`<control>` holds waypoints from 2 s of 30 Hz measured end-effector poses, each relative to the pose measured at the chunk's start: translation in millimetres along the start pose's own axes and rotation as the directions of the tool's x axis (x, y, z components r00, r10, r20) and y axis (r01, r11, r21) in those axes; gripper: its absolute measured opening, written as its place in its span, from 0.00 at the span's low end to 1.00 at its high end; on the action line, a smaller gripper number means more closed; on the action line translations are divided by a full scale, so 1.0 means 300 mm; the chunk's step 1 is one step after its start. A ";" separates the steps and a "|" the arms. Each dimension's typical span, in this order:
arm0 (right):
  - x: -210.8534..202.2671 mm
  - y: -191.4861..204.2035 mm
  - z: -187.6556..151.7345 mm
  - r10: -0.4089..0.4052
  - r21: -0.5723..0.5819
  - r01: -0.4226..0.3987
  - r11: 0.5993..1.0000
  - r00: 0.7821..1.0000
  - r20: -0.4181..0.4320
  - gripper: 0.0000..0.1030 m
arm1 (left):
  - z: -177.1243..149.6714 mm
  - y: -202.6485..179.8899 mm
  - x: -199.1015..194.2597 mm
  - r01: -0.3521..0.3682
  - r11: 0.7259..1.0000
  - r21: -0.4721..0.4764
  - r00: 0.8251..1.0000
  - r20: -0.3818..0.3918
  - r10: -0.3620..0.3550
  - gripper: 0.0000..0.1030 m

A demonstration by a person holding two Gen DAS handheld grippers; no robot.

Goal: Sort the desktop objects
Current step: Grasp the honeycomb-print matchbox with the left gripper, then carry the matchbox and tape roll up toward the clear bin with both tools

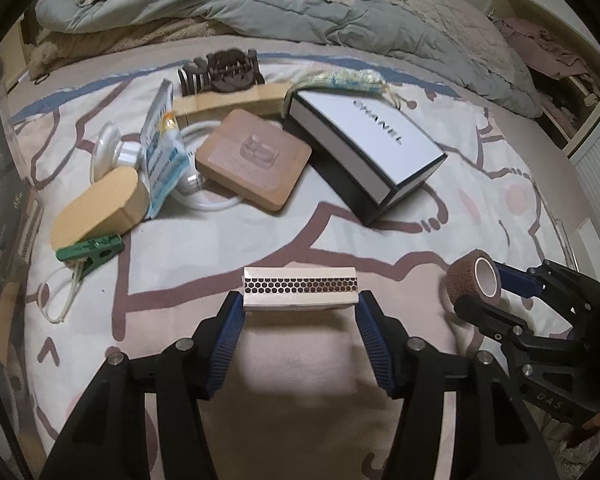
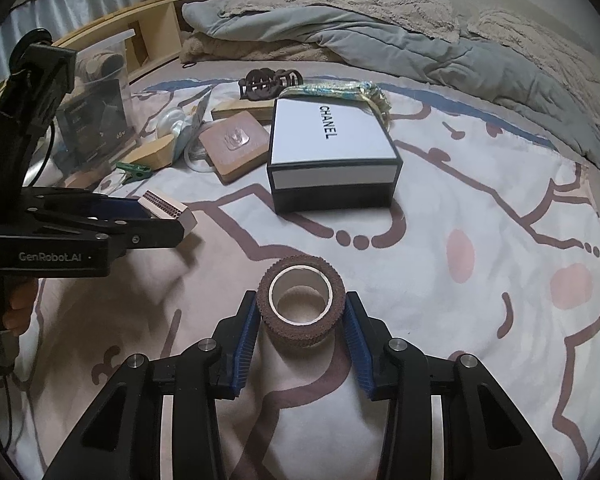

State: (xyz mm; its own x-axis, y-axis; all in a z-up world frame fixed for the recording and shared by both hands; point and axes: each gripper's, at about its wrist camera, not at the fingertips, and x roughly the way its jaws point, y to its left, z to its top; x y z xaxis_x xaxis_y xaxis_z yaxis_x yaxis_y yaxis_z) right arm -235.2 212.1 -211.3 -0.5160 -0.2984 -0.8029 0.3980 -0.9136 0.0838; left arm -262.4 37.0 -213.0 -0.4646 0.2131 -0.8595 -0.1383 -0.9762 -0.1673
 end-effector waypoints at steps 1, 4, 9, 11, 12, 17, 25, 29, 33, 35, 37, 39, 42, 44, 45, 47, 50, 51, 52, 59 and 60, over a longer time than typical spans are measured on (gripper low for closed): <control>-0.007 -0.001 0.005 -0.003 0.002 0.003 1.000 1.000 0.004 0.41 | 0.004 -0.002 -0.012 -0.002 1.000 0.003 1.000 0.009 0.002 0.56; -0.034 0.001 0.024 -0.012 0.002 0.012 1.000 1.000 0.026 0.41 | 0.014 -0.006 -0.044 -0.006 1.000 0.010 1.000 0.029 0.005 0.56; -0.088 0.007 0.055 -0.027 0.000 0.027 1.000 0.998 0.065 0.41 | 0.035 -0.008 -0.117 -0.006 1.000 0.008 0.998 0.065 0.005 0.56; -0.115 0.012 0.066 -0.030 -0.001 0.030 1.000 0.996 0.081 0.41 | 0.043 -0.012 -0.151 -0.007 1.000 0.007 0.997 0.083 0.006 0.56; -0.128 0.016 0.072 -0.032 -0.004 0.033 0.999 0.996 0.088 0.41 | 0.046 -0.015 -0.168 -0.008 1.000 0.008 0.996 0.092 0.007 0.56; -0.229 0.036 0.112 -0.042 -0.019 0.045 0.999 0.988 0.147 0.41 | 0.064 -0.037 -0.281 -0.013 1.000 0.017 0.987 0.157 0.010 0.56; -0.407 0.082 0.171 -0.049 -0.022 0.056 0.998 0.966 0.255 0.41 | 0.077 -0.054 -0.461 -0.013 1.000 0.008 0.967 0.254 0.011 0.56; -0.473 0.111 0.188 -0.042 -0.032 0.053 0.998 0.957 0.286 0.41 | 0.068 -0.052 -0.541 -0.008 1.000 0.000 0.956 0.293 0.008 0.56; -0.538 0.140 0.201 -0.036 -0.036 0.050 0.998 0.948 0.318 0.41 | 0.060 -0.047 -0.626 0.006 1.000 -0.008 0.941 0.337 -0.003 0.56; -0.568 0.157 0.206 -0.033 -0.039 0.048 0.998 0.943 0.332 0.41 | 0.053 -0.041 -0.668 0.011 1.000 -0.015 0.934 0.357 -0.005 0.56; -0.599 0.175 0.213 -0.027 -0.038 0.043 0.998 0.938 0.345 0.41 | 0.046 -0.038 -0.709 0.005 1.000 -0.014 0.927 0.376 0.000 0.56; -0.618 0.188 0.217 -0.024 -0.037 0.039 0.999 0.936 0.351 0.41 | 0.038 -0.036 -0.758 -0.010 1.000 -0.010 0.914 0.406 0.013 0.56; -0.650 0.222 0.235 -0.016 -0.039 0.033 0.999 0.932 0.363 0.41 | 0.026 -0.031 -0.821 -0.037 0.999 0.001 0.895 0.445 0.033 0.56; -0.672 0.243 0.248 -0.012 -0.045 0.030 0.999 0.928 0.373 0.41 | 0.020 -0.026 -0.861 -0.055 0.998 0.006 0.884 0.464 0.046 0.56; -0.682 0.255 0.256 -0.009 -0.049 0.029 0.998 0.926 0.378 0.41 | 0.018 -0.020 -0.881 -0.065 0.998 0.007 0.879 0.475 0.054 0.56; -0.707 0.286 0.278 -0.003 -0.058 0.027 0.998 0.921 0.389 0.41 | 0.013 -0.004 -0.914 -0.075 0.997 -0.001 0.870 0.489 0.066 0.56; -0.740 0.334 0.320 0.014 -0.074 0.018 0.997 0.914 0.407 0.41 | 0.012 0.028 -0.955 -0.078 0.997 -0.022 0.862 0.501 0.078 0.56; -0.752 0.353 0.340 0.023 -0.079 0.011 0.997 0.910 0.415 0.41 | 0.011 0.043 -0.970 -0.076 0.997 -0.031 0.859 0.506 0.082 0.56; -0.759 0.368 0.355 0.028 -0.083 0.008 0.997 0.907 0.421 0.41 | 0.009 0.052 -0.981 -0.076 0.996 -0.037 0.856 0.510 0.084 0.56; -0.776 0.479 0.460 0.089 -0.115 -0.041 0.993 0.887 0.452 0.41 | -0.004 0.177 -1.071 -0.086 0.991 -0.104 0.836 0.534 0.129 0.56; -0.774 0.497 0.476 0.099 -0.122 -0.048 0.991 0.885 0.455 0.41 | -0.009 0.203 -1.085 -0.089 0.989 -0.121 0.832 0.537 0.141 0.56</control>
State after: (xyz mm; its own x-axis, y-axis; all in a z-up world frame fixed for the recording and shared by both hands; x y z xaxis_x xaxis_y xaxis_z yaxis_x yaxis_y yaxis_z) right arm -164.3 105.8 72.0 -0.7625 -0.4798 -0.4340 0.5117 -0.8577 0.0492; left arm -117.2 -92.0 55.2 -0.8754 0.0619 -0.4794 0.0106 -0.9891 -0.1470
